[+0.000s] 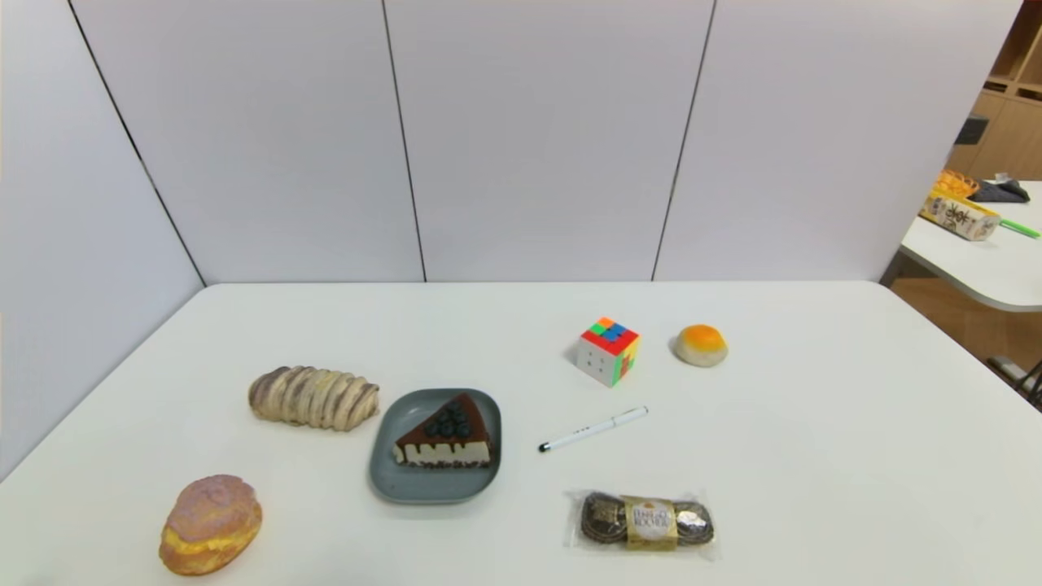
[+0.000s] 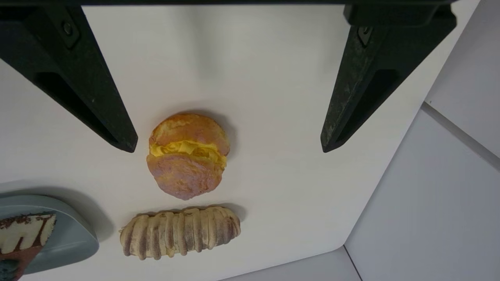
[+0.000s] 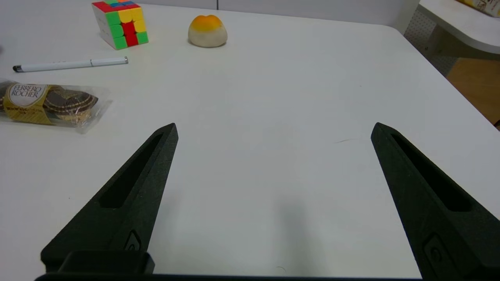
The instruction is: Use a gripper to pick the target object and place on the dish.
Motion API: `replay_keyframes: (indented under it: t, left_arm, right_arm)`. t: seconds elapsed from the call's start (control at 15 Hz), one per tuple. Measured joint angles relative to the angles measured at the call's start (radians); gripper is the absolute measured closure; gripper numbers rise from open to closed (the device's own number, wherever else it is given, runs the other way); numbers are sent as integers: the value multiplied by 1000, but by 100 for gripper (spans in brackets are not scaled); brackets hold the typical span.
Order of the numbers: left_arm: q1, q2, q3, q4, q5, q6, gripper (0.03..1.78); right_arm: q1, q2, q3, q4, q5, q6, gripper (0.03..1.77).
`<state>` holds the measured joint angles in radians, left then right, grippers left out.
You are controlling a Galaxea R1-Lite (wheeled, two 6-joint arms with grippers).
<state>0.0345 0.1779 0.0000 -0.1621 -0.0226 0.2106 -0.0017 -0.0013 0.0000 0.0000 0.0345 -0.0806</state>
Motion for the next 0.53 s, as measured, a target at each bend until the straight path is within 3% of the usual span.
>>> replay_keyframes:
  t: [0.27, 0.53]
  left_arm:
    - [-20, -130, 0, 140, -11, -25, 12]
    - [-26, -171, 0, 159, -8, -54, 12]
  right_arm:
    - [0, 0, 0, 0, 0, 0, 9]
    - [0, 0, 0, 0, 0, 0, 9]
